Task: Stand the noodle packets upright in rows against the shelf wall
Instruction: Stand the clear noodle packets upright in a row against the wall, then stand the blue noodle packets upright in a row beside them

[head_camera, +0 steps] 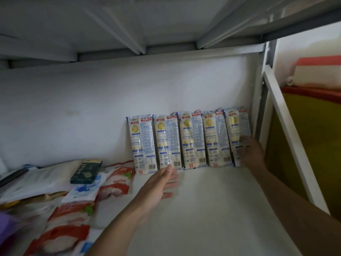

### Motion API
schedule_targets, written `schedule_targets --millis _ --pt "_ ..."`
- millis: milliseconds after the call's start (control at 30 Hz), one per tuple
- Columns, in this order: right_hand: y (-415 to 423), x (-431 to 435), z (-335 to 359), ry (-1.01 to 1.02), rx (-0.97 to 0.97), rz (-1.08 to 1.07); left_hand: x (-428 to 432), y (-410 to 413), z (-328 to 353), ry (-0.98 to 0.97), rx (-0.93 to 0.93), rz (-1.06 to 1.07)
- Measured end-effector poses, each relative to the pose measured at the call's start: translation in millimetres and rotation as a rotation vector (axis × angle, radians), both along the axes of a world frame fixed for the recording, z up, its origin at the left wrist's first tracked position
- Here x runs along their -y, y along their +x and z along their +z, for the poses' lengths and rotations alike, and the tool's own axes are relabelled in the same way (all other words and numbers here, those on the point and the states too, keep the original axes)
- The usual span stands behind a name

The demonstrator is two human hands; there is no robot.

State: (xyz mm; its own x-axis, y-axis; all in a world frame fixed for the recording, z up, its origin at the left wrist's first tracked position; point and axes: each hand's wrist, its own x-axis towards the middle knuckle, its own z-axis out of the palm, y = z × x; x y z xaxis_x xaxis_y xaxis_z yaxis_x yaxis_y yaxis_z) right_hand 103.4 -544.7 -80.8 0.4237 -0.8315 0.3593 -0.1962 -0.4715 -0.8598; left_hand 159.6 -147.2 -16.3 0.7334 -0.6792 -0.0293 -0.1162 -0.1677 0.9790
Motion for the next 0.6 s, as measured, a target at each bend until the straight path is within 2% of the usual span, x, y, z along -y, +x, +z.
schedule_targets --millis 133,200,300,367,467,600 --pt "-16.6 -63.1 44.7 -0.142 -0.173 -0.048 -5.3 -6.3 6.7 0.003 0.014 0.003" --pt "-16.8 -87.0 67.3 -0.189 -0.17 0.022 -11.3 -7.7 10.5 -0.031 -0.032 0.011" --pt "-7.7 -125.4 108.4 -0.173 -0.101 0.166 -27.5 -3.1 17.6 -0.207 -0.285 0.109" --pt "5.3 -155.3 126.7 -0.146 -0.049 0.265 -43.4 7.2 21.5 -0.243 -0.307 0.178" --pt "28.1 -207.3 132.3 -0.133 -0.062 0.422 -70.3 23.1 24.8 -0.241 -0.217 0.254" --pt "61.7 -274.2 114.7 -0.165 -0.17 0.544 -105.9 39.5 19.6 0.096 0.298 0.317"
